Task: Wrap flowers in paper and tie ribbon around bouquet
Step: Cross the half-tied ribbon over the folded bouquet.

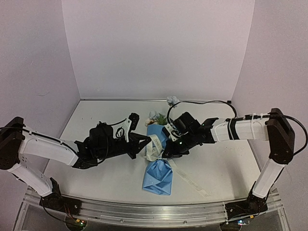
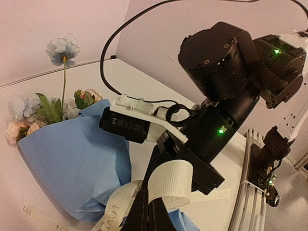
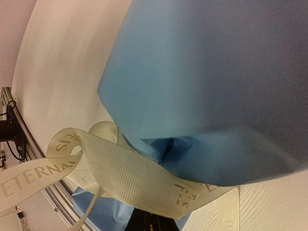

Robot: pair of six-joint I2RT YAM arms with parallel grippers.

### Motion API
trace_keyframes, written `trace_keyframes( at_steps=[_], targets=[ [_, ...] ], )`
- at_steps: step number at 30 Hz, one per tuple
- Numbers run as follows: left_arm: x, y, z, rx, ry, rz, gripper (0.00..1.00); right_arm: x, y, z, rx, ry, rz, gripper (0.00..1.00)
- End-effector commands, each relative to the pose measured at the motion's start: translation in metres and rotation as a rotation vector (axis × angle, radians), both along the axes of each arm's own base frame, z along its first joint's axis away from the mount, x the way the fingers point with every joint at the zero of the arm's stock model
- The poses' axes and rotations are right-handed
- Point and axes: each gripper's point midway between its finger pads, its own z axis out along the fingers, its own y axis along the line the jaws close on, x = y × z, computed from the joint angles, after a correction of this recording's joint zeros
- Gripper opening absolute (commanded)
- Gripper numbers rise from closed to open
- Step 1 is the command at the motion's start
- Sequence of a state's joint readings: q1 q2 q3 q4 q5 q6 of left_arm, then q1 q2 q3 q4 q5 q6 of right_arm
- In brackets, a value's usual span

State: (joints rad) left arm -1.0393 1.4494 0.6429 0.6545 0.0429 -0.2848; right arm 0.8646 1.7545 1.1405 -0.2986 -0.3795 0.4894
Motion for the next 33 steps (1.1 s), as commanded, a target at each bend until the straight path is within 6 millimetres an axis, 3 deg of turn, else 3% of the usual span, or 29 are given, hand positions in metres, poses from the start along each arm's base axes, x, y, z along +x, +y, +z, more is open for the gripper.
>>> trace_keyframes(
  at_steps=[1, 5, 11, 17, 21, 23, 29, 33],
  targets=[
    [-0.016, -0.003, 0.034, -0.08, -0.07, -0.094, 0.01, 0.015, 0.002, -0.002, -0.003, -0.021, -0.077, 0.0],
    [-0.043, -0.018, 0.029, -0.013, -0.09, -0.231, 0.04, 0.021, 0.004, -0.005, -0.011, -0.022, -0.102, 0.0],
    [-0.091, -0.043, 0.0, 0.145, -0.084, -0.443, 0.06, 0.026, 0.003, -0.008, -0.015, -0.03, -0.118, 0.0],
    [-0.114, -0.052, -0.027, 0.273, -0.046, -0.544, 0.06, 0.029, 0.007, -0.005, -0.003, -0.045, -0.111, 0.0],
    [-0.114, -0.05, -0.047, 0.355, -0.003, -0.545, 0.14, 0.029, 0.01, -0.005, 0.007, -0.045, -0.101, 0.0],
    [-0.111, -0.048, -0.045, 0.359, -0.005, -0.522, 0.33, 0.028, 0.01, -0.005, 0.008, -0.046, -0.096, 0.0],
    [-0.089, -0.036, -0.005, 0.244, -0.059, -0.373, 0.66, 0.025, 0.008, -0.005, 0.012, -0.049, -0.085, 0.0],
    [-0.051, -0.016, 0.012, 0.171, -0.037, -0.23, 0.67, 0.024, 0.008, -0.003, 0.02, -0.051, -0.075, 0.0]
  ],
)
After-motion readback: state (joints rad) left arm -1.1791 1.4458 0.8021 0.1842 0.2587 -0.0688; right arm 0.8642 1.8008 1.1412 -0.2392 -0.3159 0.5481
